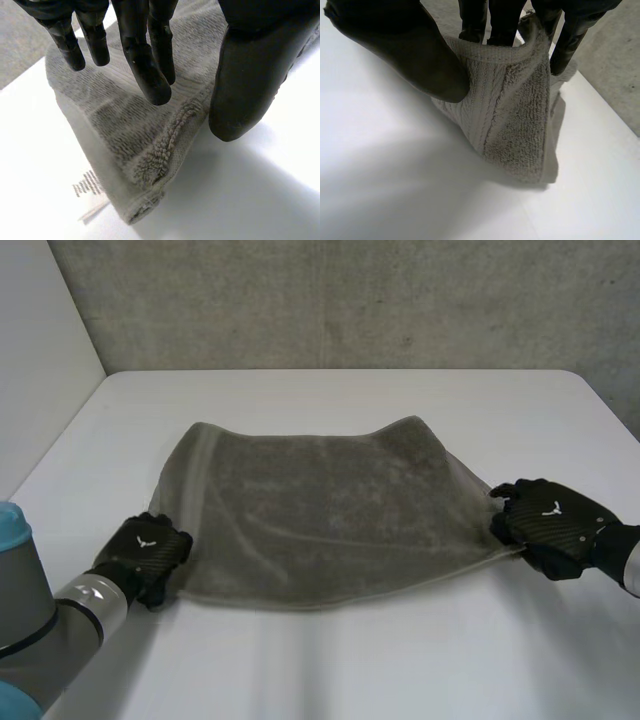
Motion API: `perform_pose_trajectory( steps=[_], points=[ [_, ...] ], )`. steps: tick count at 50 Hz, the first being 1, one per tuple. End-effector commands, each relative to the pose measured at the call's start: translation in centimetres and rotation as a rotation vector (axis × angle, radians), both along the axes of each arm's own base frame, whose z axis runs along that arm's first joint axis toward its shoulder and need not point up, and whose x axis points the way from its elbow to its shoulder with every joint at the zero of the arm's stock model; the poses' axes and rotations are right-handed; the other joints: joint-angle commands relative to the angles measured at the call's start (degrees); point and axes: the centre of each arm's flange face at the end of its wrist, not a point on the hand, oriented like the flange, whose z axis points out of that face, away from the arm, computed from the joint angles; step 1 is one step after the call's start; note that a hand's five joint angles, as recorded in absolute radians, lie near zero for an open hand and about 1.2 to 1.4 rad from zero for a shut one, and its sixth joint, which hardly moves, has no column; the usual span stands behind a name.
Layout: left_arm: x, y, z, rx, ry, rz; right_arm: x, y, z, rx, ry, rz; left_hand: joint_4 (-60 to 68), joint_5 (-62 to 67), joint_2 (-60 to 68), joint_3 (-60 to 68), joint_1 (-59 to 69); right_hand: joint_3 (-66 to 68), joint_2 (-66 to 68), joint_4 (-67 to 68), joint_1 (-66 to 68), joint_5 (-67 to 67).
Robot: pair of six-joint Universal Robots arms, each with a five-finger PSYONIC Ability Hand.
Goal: Fold the towel.
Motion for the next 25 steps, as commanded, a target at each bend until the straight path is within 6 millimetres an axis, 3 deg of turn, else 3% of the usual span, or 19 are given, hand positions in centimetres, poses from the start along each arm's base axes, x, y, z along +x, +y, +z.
perform_pose_trajectory(
  steps=[1,6,14,21,25],
  points=[
    [0.0,0.5,2.3,-0.048,0.032,0.006,-1.6,-0.6,2.1,-0.053,0.005,-0.064,-2.88,33.24,3.35,-2.46,38.18,-0.37,4.73,-3.42,4.82,3.35],
    [-0.1,0.6,4.9,-0.097,0.106,0.003,-1.7,-0.3,3.9,-0.068,-0.022,-0.060,-2.88,33.24,3.35,-2.46,38.18,-0.37,4.73,-3.42,4.82,3.35],
    [-0.3,-0.4,5.9,-0.094,0.184,-0.006,-1.8,-0.1,4.2,-0.049,-0.060,-0.053,-2.88,33.24,3.35,-2.46,38.18,-0.37,4.73,-3.42,4.82,3.35],
    [-0.6,-0.6,2.2,0.056,0.196,-0.046,-1.6,0.4,3.3,-0.014,-0.069,-0.048,-2.88,33.24,3.35,-2.46,38.18,-0.37,4.73,-3.42,4.82,3.35],
    [-0.6,-0.2,1.2,0.095,0.190,-0.045,-1.5,0.5,3.0,-0.003,-0.071,-0.046,-2.88,33.24,3.35,-2.46,38.18,-0.37,4.73,-3.42,4.82,3.35]
  ],
)
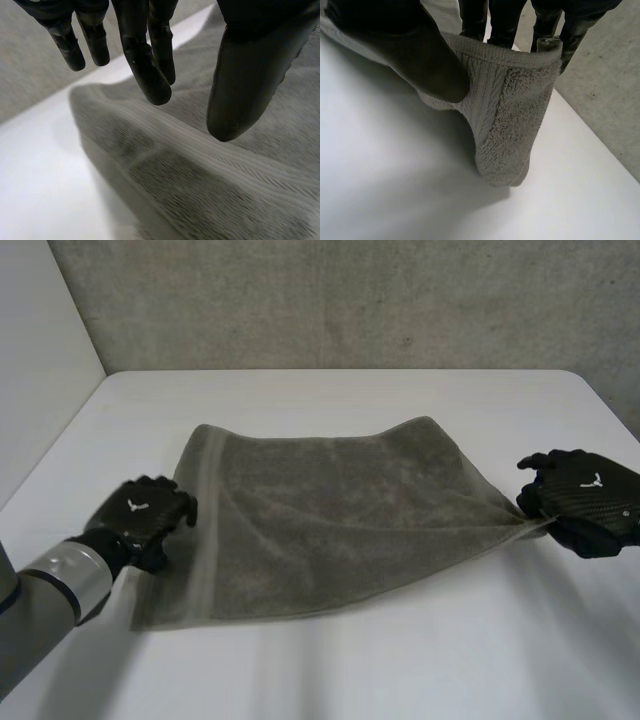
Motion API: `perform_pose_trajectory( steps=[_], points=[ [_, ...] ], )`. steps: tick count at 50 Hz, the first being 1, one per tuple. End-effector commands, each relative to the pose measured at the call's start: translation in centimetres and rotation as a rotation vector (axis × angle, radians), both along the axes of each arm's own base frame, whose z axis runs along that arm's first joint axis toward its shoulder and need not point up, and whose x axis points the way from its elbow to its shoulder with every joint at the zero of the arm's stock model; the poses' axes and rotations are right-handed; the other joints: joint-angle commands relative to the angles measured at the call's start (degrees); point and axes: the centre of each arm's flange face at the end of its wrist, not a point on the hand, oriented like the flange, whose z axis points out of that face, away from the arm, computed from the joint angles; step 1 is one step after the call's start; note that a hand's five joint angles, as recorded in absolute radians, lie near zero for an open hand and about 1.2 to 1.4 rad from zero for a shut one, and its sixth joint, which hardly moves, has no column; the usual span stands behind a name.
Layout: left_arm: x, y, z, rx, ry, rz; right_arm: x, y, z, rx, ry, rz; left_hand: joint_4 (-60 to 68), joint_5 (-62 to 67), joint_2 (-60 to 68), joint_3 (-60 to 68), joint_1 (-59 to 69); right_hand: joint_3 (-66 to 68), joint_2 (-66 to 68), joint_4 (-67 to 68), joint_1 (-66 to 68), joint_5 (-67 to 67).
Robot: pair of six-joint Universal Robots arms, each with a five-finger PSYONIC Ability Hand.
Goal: Fold the towel.
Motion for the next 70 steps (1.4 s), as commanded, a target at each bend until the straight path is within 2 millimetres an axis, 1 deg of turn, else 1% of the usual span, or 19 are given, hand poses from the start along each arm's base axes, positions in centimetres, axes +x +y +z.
perform_pose_trajectory(
  steps=[1,2,3,4,6,7,8,9,17,18,19,20,21,33,42,52,63,65,70],
  points=[
    [-0.3,0.7,-2.8,0.105,-0.014,-0.034,0.2,0.3,-0.9,0.031,-0.006,0.004,-2.88,33.24,3.30,-2.46,38.18,-0.37,4.73,-3.42,4.82,3.35],
    [-0.3,0.7,-2.8,0.105,-0.014,-0.034,0.2,0.3,-1.0,0.037,-0.008,0.004,-2.88,33.24,3.30,-2.46,38.18,-0.37,4.73,-3.42,4.82,3.35],
    [-0.3,1.0,-3.1,0.118,-0.016,-0.037,0.2,0.3,-1.0,0.037,-0.008,0.004,-2.88,25.76,-4.17,-2.46,30.71,-0.37,4.73,-3.42,4.82,3.35],
    [-0.3,1.3,-3.2,0.124,-0.020,-0.039,0.2,0.3,-1.0,0.039,-0.008,0.004,-2.88,6.71,-23.23,-2.46,11.65,-0.37,4.73,-3.42,4.82,3.35],
    [-0.2,1.4,-3.1,0.121,-0.023,-0.039,0.2,0.3,-1.1,0.039,-0.008,0.004,-2.88,0.18,-29.75,-2.46,5.13,-0.37,4.73,-3.42,4.82,3.35],
    [-0.2,1.5,-3.0,0.117,-0.027,-0.034,0.2,0.3,-1.1,0.039,-0.008,0.004,-2.88,24.77,-5.16,-2.46,29.71,-0.37,4.73,-3.42,4.82,3.35],
    [-0.2,1.5,-3.0,0.117,-0.027,-0.034,0.2,0.3,-1.1,0.038,-0.009,0.005,-2.88,25.01,-4.92,-2.46,29.96,-0.37,4.73,-3.42,4.82,3.35],
    [-0.1,1.5,-2.7,0.107,-0.022,-0.026,0.2,0.3,-1.1,0.038,-0.009,0.005,-2.88,33.15,3.22,-2.46,38.10,-0.37,4.73,-3.42,4.82,3.35],
    [0.1,2.0,-1.0,0.095,-0.007,-0.031,0.2,0.4,-1.2,0.043,-0.016,0.011,-2.88,33.24,3.30,-2.46,38.18,-0.37,4.73,-3.42,4.82,3.35],
    [0.0,2.1,-0.8,0.093,-0.004,-0.036,0.2,0.4,-1.2,0.043,-0.016,0.011,-2.88,25.26,-4.67,-2.46,30.21,-0.37,4.73,-3.42,4.82,3.35],
    [0.0,2.1,-0.8,0.093,-0.004,-0.036,0.2,0.4,-1.1,0.044,-0.019,0.013,-2.88,25.18,-4.75,-2.46,30.13,-0.37,4.73,-3.42,4.82,3.35],
    [0.0,2.3,-0.7,0.090,-0.006,-0.039,0.2,0.5,-1.2,0.044,-0.018,0.013,-2.88,-9.79,-39.72,-2.46,-4.85,-0.37,4.73,-3.42,4.82,3.35],
    [0.0,2.4,-0.7,0.090,-0.005,-0.042,0.2,0.5,-1.2,0.044,-0.018,0.013,-2.88,-12.63,-42.57,-2.46,-7.69,-0.37,4.73,-3.42,4.82,3.35],
    [0.4,3.8,-2.3,0.157,-0.021,-0.040,0.1,0.4,-1.3,0.044,-0.015,0.012,-2.88,-11.99,-41.92,-2.46,-7.05,-0.37,4.73,-3.42,4.82,3.35],
    [0.6,3.4,-2.5,0.147,-0.020,-0.027,0.1,0.5,-1.4,0.045,-0.012,0.015,-2.88,-6.78,-36.71,-2.46,-1.83,-0.37,4.73,-3.42,4.82,3.35],
    [0.2,3.6,-4.2,0.213,-0.032,-0.045,0.1,0.5,-1.6,0.050,-0.012,0.015,-2.88,-6.78,-36.71,-2.46,-1.83,-0.37,4.73,-3.42,4.82,3.35],
    [0.0,3.2,-4.2,0.193,-0.031,-0.050,0.1,0.5,-1.9,0.063,-0.016,0.015,-2.88,-6.27,-36.20,-2.46,-1.33,-0.37,4.73,-3.42,4.82,3.35],
    [-0.1,2.9,-4.2,0.185,-0.030,-0.050,0.2,0.5,-1.9,0.063,-0.016,0.017,-2.88,3.59,-26.34,-2.46,8.54,-0.37,4.73,-3.42,4.82,3.35],
    [-0.2,2.8,-4.3,0.188,-0.032,-0.051,0.2,0.6,-2.0,0.069,-0.018,0.017,-2.88,8.01,-21.92,-2.46,12.96,-0.37,4.73,-3.42,4.82,3.35]
  ],
)
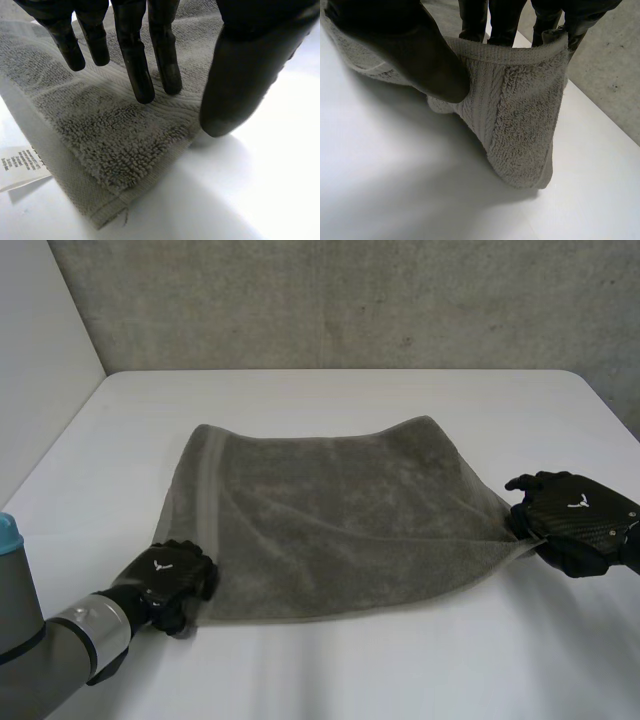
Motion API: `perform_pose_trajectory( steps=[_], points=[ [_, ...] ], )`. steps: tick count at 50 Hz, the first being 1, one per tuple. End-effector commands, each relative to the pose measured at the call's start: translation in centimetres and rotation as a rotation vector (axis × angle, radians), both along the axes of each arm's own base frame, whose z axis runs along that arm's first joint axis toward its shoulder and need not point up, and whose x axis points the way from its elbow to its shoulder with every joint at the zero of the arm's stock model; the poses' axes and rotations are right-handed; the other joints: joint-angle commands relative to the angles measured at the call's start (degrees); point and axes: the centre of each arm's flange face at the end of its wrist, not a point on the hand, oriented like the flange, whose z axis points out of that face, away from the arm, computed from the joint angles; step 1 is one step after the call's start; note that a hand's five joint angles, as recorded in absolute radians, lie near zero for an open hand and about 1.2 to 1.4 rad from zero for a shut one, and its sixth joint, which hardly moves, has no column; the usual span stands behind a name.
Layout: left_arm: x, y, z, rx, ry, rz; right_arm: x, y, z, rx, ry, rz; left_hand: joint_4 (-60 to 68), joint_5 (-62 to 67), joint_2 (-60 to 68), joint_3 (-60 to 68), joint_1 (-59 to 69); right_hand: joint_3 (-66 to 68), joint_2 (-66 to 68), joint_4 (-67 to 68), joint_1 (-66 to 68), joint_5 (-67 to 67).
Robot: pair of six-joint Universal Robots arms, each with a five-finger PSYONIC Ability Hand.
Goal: Fold the towel.
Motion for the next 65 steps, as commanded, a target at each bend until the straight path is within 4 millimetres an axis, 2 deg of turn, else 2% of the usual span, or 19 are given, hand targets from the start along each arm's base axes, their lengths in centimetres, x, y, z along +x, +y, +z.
perform_pose_trajectory(
  steps=[1,10,22,24,25,26,28,35,43,49,55,58,63,65],
  points=[
    [-0.2,-0.3,-0.2,-0.004,0.000,-0.004,0.0,0.1,-0.1,0.005,-0.001,0.001,-2.88,5.10,4.86,-2.46,5.06,-0.37,4.73,-3.42,4.84,3.35],
    [-0.8,0.0,-0.9,0.007,-0.011,-0.024,0.1,0.1,-0.2,0.007,-0.001,0.001,-2.88,4.44,4.21,-2.46,4.40,-0.37,4.73,-3.42,4.84,3.35],
    [-1.1,0.3,-0.8,0.001,-0.015,-0.034,0.1,0.2,-0.2,0.008,-0.002,0.003,-2.88,3.59,3.36,-2.46,3.56,-0.37,4.73,-3.42,4.84,3.35],
    [-1.0,0.2,-0.8,0.000,-0.014,-0.031,0.1,0.2,-0.2,0.008,-0.002,0.003,-2.88,5.11,4.88,-2.46,5.07,-0.37,4.73,-3.42,4.84,3.35],
    [-1.0,0.1,-0.8,0.000,-0.014,-0.028,0.1,0.2,-0.2,0.008,-0.002,0.003,-2.88,11.44,11.20,-2.46,11.40,-0.37,4.73,-3.42,4.84,3.35],
    [-1.0,0.0,-0.9,0.001,-0.015,-0.027,0.1,0.2,-0.2,0.008,-0.002,0.003,-2.88,25.32,25.09,-2.46,25.29,-0.37,4.73,-3.42,4.84,3.35],
    [-1.0,0.0,-1.1,0.008,-0.017,-0.027,0.1,0.2,-0.2,0.008,-0.002,0.003,-2.88,29.10,28.87,-2.46,29.07,-0.37,4.73,-3.42,4.84,3.35],
    [-1.0,-0.3,-1.1,0.005,-0.027,-0.016,0.1,0.2,-0.2,0.008,-0.002,0.001,-2.88,29.14,28.91,-2.46,29.10,-0.37,4.73,-3.42,4.84,3.35],
    [-1.0,-0.8,0.1,-0.034,-0.010,-0.005,0.1,0.2,-0.2,0.010,-0.002,0.001,-2.88,29.14,28.91,-2.46,29.10,-0.37,4.73,-3.42,4.84,3.35],
    [-0.8,-1.4,2.5,-0.101,0.013,0.011,0.0,0.2,-0.1,0.013,-0.003,-0.002,-2.88,29.14,28.91,-2.46,29.10,-0.37,4.73,-3.42,4.84,3.35],
    [-0.8,-0.8,4.4,-0.086,0.037,0.017,-0.1,0.1,0.8,-0.011,0.004,-0.017,-2.88,29.14,28.91,-2.46,29.10,-0.37,4.73,-3.42,4.84,3.35],
    [-0.7,-0.6,4.6,-0.079,0.039,0.019,-0.1,0.5,1.2,-0.007,0.005,-0.017,-2.88,29.14,28.91,-2.46,29.10,-0.37,4.73,-3.42,4.84,3.35],
    [-0.2,0.1,5.6,-0.079,0.039,0.034,-1.0,0.7,2.1,0.009,-0.017,-0.044,-2.88,29.14,28.91,-2.46,29.10,-0.37,4.73,-3.42,4.84,3.35],
    [-0.1,0.3,6.0,-0.088,0.040,0.037,-1.9,0.8,3.1,-0.021,-0.029,-0.051,-2.88,29.14,28.91,-2.46,29.10,-0.37,4.73,-3.42,4.84,3.35]
  ],
)
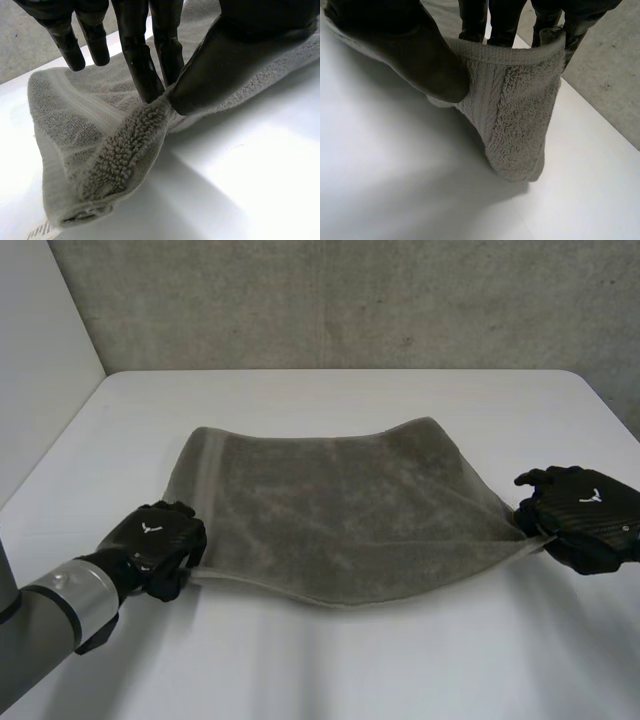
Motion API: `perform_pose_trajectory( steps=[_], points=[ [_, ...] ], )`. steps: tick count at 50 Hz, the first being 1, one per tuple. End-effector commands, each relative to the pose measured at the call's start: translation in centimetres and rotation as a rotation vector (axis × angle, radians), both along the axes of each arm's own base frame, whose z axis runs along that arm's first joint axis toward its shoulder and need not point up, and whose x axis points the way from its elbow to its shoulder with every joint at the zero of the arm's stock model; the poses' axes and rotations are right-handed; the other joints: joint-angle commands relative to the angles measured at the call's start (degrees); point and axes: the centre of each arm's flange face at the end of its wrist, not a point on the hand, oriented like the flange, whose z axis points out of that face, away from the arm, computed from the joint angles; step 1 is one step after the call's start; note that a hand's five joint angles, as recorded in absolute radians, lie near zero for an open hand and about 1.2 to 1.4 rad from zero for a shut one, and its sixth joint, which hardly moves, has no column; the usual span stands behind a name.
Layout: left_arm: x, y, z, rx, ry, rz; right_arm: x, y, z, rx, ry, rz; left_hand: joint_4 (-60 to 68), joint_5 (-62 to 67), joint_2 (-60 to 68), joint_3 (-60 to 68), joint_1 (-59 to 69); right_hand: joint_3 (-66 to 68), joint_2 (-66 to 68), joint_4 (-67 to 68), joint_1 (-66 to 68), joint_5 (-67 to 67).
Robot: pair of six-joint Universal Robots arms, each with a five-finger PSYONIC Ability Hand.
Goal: Fold the towel.
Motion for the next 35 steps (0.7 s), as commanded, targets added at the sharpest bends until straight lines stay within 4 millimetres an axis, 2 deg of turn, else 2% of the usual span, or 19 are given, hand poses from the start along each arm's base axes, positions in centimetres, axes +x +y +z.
perform_pose_trajectory(
  steps=[1,7,11,13,17,23,26,28,30,31,33,34,35],
  points=[
    [0.5,0.7,1.1,-0.006,0.003,0.014,-1.4,0.2,1.7,-0.023,-0.025,-0.022,-2.88,3.94,5.76,-2.46,5.15,-0.37,4.73,-3.42,4.85,3.35],
    [1.0,1.1,3.2,-0.043,0.034,0.023,-3.6,0.4,4.1,-0.046,-0.099,-0.052,-2.88,3.94,5.76,-2.46,5.15,-0.37,4.73,-3.42,4.85,3.35],
    [1.0,1.7,5.1,-0.049,0.080,0.002,-3.7,0.9,5.3,-0.044,-0.144,-0.036,-2.88,3.94,5.76,-2.46,5.15,-0.37,4.73,-3.42,4.85,3.35],
    [1.0,1.9,5.7,-0.046,0.091,-0.002,-3.5,1.6,6.5,-0.046,-0.164,-0.015,-2.88,3.94,5.76,-2.46,5.15,-0.37,4.73,-3.42,4.85,3.35],
    [1.0,2.2,6.4,-0.049,0.107,-0.004,-3.5,1.9,7.1,-0.045,-0.148,-0.009,-2.88,3.94,5.76,-2.46,5.15,-0.37,4.73,-3.42,4.85,3.35],
    [1.3,1.6,6.2,-0.043,0.104,0.010,-3.1,2.0,6.7,-0.070,-0.107,0.050,-2.88,3.94,5.76,-2.46,5.15,-0.37,4.73,-3.42,4.85,3.35],
    [1.2,0.4,5.0,0.003,0.100,0.011,-2.7,1.2,5.5,-0.011,-0.135,0.099,-2.88,3.94,5.76,-2.46,5.15,-0.37,4.73,-3.42,4.85,3.35],
    [0.6,-1.1,3.8,0.041,0.095,-0.006,-2.1,0.7,4.9,0.018,-0.132,0.139,-2.88,3.94,5.76,-2.46,5.15,-0.37,4.73,-3.42,4.85,3.35],
    [0.5,-1.9,3.4,0.055,0.093,-0.007,-0.9,-0.2,4.1,0.064,-0.133,0.206,-2.88,3.94,5.76,-2.46,5.15,-0.37,4.73,-3.42,4.85,3.35],
    [0.5,-1.9,3.4,0.055,0.093,-0.007,-0.9,-0.2,4.1,0.064,-0.133,0.206,-2.88,3.94,5.76,-2.46,5.15,-0.37,4.73,-3.42,4.85,3.35],
    [0.3,-3.8,2.8,0.065,0.091,-0.005,-0.6,-0.8,3.8,0.087,-0.147,0.218,-2.88,3.94,5.76,-2.46,5.15,-0.37,4.73,-3.42,4.85,3.35],
    [0.3,-3.8,2.8,0.065,0.091,-0.005,-0.7,-1.5,3.5,0.103,-0.158,0.217,-2.88,3.94,5.76,-2.46,5.15,-0.37,4.73,-3.42,4.85,3.35],
    [0.1,-4.8,2.5,0.067,0.094,-0.003,-0.8,-2.4,3.3,0.120,-0.171,0.215,-2.88,3.94,5.76,-2.46,5.15,-0.37,4.73,-3.42,4.85,3.35]
  ],
)
